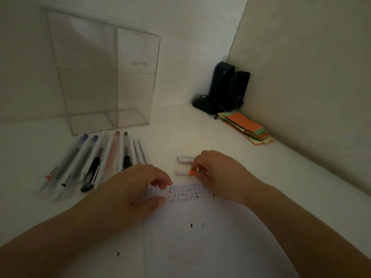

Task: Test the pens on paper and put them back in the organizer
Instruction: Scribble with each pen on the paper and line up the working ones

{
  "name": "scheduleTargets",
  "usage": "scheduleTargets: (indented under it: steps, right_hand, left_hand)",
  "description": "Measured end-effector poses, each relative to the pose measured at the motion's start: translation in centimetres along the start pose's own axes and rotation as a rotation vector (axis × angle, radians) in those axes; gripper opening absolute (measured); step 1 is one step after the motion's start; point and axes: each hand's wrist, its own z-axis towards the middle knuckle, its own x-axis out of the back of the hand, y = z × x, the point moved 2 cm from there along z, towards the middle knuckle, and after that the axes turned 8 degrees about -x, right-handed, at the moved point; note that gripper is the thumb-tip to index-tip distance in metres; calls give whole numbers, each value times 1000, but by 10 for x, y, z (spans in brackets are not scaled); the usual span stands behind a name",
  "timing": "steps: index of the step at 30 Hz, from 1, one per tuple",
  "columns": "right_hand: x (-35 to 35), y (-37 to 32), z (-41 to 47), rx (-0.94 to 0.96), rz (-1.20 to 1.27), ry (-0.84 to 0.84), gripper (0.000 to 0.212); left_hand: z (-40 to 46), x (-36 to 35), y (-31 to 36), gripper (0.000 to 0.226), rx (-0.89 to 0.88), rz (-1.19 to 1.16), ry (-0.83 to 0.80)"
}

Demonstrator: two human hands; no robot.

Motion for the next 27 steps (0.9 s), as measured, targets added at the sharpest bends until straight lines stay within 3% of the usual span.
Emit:
scheduleTargets:
  steps: [2, 4, 7, 12, 19, 21, 23, 25, 27]
  right_hand:
    - [0, -5, -1, 59, -86, 24, 21]
    - [7, -14, -7, 122, -98, 85, 21]
    - [25, -34, -24, 186, 59, 144, 25]
    - [24, -53, -45, 245, 212, 220, 27]
    - [19, -23, -47, 23, 305, 308, 28]
    - [19, -26, -48, -2, 506, 287, 17]
    - [18, -28, -48, -23, 934, 211, 15]
    - [15, -27, -48, -16, 1390, 38, 17]
    - [10, -29, -47, 37, 1535, -121, 20]
  left_hand:
    - [1, -2, -1, 13, -3, 31, 5]
    - [2, -3, -1, 29, -35, 67, 31]
    - [1, -2, 1, 37, -41, 100, 87]
    - [1, 0, 12, 31, -129, 203, 87]
    - [1, 6, 5, 36, -112, 366, 27]
    - [2, 0, 8, 35, -114, 348, 2]
    - [3, -2, 15, 33, -88, 229, -13]
    - [5, -3, 18, 37, -63, 117, 3]
    - [5, -5, 20, 34, -105, 106, 1]
